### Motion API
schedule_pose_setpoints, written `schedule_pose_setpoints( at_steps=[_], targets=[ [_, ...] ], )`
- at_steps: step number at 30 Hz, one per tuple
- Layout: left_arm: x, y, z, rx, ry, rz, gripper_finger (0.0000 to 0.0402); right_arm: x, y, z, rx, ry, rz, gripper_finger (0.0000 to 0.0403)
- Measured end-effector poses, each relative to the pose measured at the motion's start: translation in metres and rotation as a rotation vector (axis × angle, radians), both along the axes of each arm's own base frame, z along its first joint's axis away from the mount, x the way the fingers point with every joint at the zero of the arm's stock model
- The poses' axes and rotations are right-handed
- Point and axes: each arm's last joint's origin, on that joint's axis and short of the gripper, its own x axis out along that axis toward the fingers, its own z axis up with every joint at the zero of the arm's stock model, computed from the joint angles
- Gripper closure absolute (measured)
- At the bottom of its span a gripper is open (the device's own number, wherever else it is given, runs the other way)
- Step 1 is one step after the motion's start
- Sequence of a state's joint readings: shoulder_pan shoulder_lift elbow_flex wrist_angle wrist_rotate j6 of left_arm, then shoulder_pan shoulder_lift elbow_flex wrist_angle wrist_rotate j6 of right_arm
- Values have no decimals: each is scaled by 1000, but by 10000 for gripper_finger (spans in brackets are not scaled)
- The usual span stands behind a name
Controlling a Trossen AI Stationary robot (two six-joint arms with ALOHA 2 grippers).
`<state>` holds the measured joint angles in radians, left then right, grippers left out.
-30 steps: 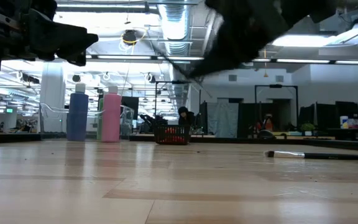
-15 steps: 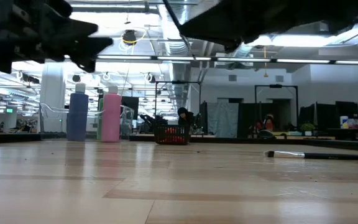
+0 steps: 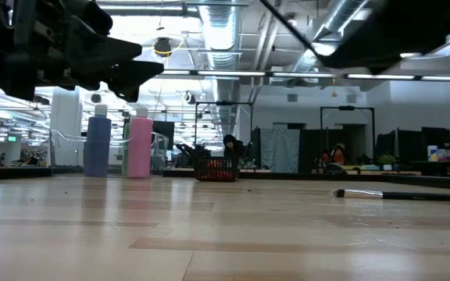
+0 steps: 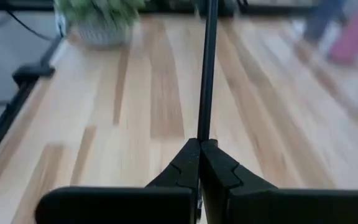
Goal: Pick & Place Paint Supplies
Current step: Put the black paint brush into the bottom black bin
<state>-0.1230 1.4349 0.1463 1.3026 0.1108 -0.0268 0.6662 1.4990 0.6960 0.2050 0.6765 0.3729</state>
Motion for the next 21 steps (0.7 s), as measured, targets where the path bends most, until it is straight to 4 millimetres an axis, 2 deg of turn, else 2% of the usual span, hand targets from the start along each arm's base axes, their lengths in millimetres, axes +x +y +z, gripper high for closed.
schedule_pose_setpoints(
  at_steps=[8, 12, 17, 21],
  targets=[
    [0, 0, 1, 2, -6, 0, 194, -50, 3, 30, 129, 267, -107, 403],
    [0, 0, 1, 3, -2, 1, 194, -66, 8, 45, 206, 422, -157, 403],
    [0, 0, 0, 4, 5, 1, 195, -81, 25, 56, 309, 570, -211, 403],
    [0, 0, -1, 5, 9, 1, 197, -93, 44, 50, 398, 687, -268, 403]
  ],
)
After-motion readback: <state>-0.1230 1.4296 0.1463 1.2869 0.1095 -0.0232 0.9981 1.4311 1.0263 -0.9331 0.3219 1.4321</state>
